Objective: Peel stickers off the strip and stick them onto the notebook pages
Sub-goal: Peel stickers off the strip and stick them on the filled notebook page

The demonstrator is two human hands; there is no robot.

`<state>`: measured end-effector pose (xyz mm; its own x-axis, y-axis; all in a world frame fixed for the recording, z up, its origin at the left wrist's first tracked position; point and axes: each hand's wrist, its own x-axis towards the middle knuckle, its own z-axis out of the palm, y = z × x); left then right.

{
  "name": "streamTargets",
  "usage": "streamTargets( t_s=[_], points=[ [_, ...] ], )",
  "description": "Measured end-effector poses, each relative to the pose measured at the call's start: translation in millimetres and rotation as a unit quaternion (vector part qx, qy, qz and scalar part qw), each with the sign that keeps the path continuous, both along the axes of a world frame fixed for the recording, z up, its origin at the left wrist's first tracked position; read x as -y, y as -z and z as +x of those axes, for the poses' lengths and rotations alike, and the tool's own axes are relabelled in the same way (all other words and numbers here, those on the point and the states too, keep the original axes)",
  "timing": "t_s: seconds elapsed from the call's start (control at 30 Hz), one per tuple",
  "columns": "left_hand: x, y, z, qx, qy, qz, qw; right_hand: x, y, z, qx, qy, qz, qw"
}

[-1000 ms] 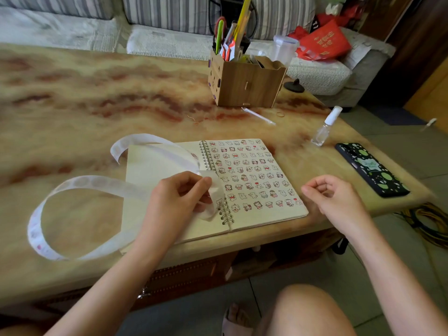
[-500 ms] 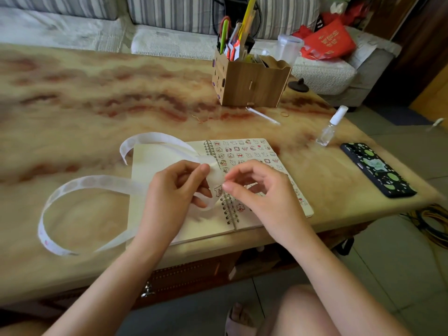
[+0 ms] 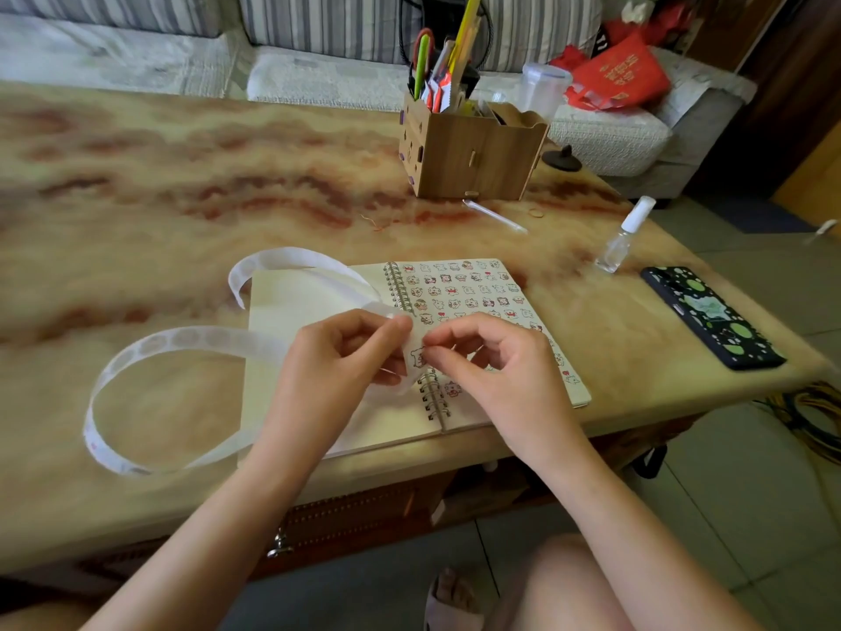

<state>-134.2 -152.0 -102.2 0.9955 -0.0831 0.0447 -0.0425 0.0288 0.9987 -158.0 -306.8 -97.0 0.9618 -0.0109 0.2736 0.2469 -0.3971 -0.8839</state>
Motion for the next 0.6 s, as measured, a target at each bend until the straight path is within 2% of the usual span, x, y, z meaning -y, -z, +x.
streamTargets(
  t_s=[0.2, 0.6],
  points=[
    [-2.7, 1.0, -1.4, -0.002, 0.015, 0.033, 0.999, -0.1, 0.9, 0.3, 0.003, 0.004, -0.009, 1.000],
    [-1.9, -0.9, -3.1, -0.004, 0.012, 0.036, 0.999, -1.8, 1.1, 0.3, 0.001, 0.006, -0.013, 1.000]
  ],
)
